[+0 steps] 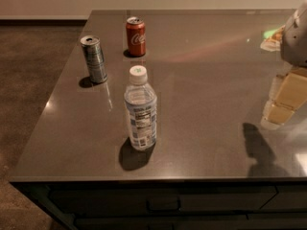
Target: Knock blue plastic bottle over
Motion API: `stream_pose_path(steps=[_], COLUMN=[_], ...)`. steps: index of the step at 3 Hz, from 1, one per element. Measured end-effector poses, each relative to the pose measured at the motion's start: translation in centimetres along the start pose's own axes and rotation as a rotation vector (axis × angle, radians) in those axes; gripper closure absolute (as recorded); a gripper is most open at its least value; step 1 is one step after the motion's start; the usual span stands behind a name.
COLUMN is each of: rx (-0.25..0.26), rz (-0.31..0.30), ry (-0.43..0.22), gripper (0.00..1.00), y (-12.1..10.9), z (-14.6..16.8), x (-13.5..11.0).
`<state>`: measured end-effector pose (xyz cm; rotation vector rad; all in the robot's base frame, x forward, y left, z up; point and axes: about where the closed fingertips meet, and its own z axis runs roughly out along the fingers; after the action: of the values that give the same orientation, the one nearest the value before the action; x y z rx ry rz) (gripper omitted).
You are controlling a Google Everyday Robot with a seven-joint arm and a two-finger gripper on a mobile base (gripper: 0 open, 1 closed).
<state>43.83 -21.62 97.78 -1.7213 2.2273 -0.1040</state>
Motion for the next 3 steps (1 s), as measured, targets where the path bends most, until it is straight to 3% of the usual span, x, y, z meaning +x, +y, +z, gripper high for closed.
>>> stream_pose_path(steps=[2,3], rx=[-0.005,-0.017], rz=[0.008,-0.009], ry=[-0.019,-0.097], gripper=[0.00,0.00], y=[0.0,1.5], z=[-0.2,0.3], x=[-0.3,-2.1])
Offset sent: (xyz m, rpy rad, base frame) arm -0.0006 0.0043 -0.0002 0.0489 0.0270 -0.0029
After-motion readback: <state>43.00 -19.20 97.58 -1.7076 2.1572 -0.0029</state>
